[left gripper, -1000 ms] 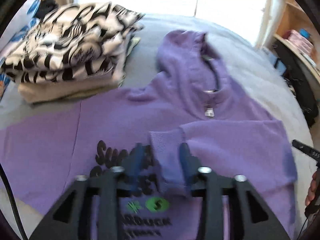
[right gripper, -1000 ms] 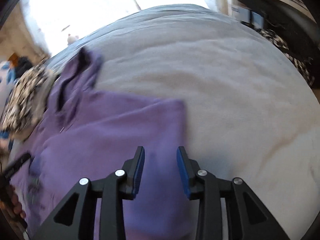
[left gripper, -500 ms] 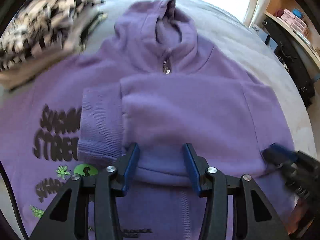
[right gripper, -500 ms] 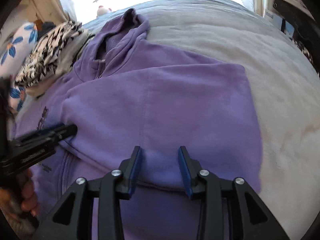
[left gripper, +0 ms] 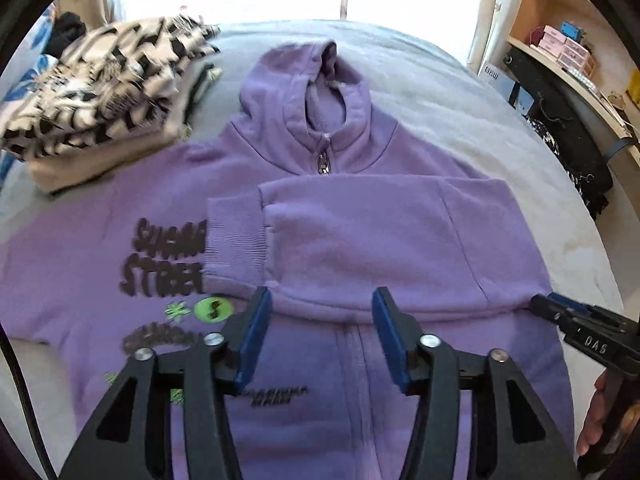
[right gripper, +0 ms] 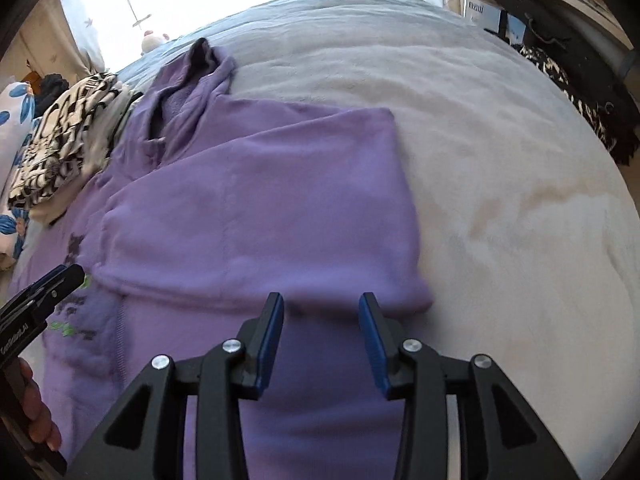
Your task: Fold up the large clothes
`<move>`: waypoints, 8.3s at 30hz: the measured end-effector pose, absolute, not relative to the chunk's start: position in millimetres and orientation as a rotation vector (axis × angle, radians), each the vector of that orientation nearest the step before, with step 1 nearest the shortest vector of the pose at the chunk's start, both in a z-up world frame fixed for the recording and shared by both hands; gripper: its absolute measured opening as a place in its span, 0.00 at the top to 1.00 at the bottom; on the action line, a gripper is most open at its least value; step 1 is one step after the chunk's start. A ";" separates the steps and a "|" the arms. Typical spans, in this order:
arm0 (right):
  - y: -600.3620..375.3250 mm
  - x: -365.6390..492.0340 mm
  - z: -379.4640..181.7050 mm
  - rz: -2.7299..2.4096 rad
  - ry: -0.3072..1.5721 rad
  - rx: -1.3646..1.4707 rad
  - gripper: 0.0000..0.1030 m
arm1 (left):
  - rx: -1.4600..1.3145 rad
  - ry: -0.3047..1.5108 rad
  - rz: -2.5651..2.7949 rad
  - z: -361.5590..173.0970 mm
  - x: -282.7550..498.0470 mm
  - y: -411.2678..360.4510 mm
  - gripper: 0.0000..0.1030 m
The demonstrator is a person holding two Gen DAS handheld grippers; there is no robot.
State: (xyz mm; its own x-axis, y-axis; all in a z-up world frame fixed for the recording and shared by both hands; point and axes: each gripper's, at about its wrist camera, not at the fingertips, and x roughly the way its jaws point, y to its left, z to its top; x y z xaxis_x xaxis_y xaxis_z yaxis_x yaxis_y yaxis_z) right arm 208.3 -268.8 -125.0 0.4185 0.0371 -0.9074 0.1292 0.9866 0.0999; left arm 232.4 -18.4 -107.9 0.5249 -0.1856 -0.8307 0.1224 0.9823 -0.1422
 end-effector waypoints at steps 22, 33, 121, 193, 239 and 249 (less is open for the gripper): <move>-106.0 117.4 -51.1 0.126 1.027 0.041 0.58 | -0.126 0.912 0.013 -42.1 106.8 118.9 0.37; -19.8 125.4 -49.7 0.200 0.989 -0.014 0.57 | -0.262 0.912 0.090 -54.8 98.5 217.9 0.37; -109.2 158.6 -96.7 0.030 1.016 0.139 0.57 | -0.160 1.075 -0.272 -123.8 173.2 82.0 0.34; -184.5 257.9 -104.5 0.162 1.064 0.242 0.57 | -0.265 1.123 -0.117 -146.2 232.4 186.0 0.20; -208.3 312.7 -131.0 0.193 1.006 0.157 0.93 | -0.177 1.075 -0.063 -176.0 353.4 159.7 0.84; -234.7 326.5 -162.8 0.081 1.105 0.247 0.71 | -0.168 1.066 0.005 -184.2 344.9 172.1 0.59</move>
State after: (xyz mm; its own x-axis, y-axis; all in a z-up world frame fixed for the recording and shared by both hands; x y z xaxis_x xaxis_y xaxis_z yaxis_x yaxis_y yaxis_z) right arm 326.5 -234.7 -162.8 0.4492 0.1867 -0.8737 0.0580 0.9698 0.2371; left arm 344.9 172.1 -184.2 0.4849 -0.0770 -0.8712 -0.0849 0.9873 -0.1346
